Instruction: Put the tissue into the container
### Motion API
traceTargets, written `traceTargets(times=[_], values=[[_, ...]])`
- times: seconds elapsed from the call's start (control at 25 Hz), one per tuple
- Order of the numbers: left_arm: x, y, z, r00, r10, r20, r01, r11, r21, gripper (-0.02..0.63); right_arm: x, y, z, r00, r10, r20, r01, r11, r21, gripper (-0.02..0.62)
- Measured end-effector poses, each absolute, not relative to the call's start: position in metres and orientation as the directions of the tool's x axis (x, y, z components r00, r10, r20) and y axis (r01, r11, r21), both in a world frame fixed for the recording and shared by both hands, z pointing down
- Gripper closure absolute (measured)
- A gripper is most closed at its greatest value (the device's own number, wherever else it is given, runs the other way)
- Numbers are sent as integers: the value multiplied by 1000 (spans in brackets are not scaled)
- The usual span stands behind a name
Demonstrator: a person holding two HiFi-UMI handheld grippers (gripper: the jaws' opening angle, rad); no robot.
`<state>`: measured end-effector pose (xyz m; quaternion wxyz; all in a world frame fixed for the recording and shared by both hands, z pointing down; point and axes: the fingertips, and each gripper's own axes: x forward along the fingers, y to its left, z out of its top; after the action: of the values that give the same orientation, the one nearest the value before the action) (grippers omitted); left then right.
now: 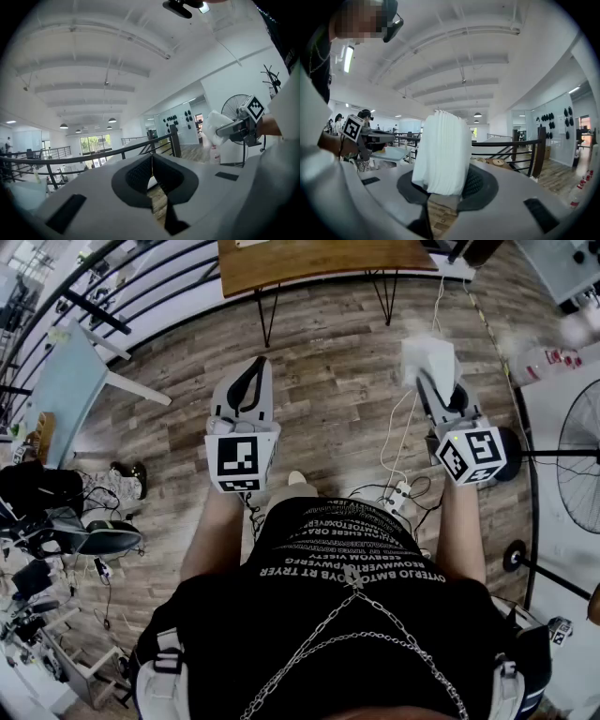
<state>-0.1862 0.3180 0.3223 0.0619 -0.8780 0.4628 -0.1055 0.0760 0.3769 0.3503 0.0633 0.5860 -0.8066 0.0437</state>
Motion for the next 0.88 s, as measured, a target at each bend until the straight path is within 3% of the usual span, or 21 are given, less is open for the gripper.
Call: traceTargets(times=[0.44,0.88], values=[[-138,379,316,511,-851,122,-823,-526,-215,577,110,420,351,-378,-912,161,-922,386,18,474],[-170,340,311,438,-896,71,-857,-440,-269,577,86,361,355,-430,-894,126,-901,434,10,474]])
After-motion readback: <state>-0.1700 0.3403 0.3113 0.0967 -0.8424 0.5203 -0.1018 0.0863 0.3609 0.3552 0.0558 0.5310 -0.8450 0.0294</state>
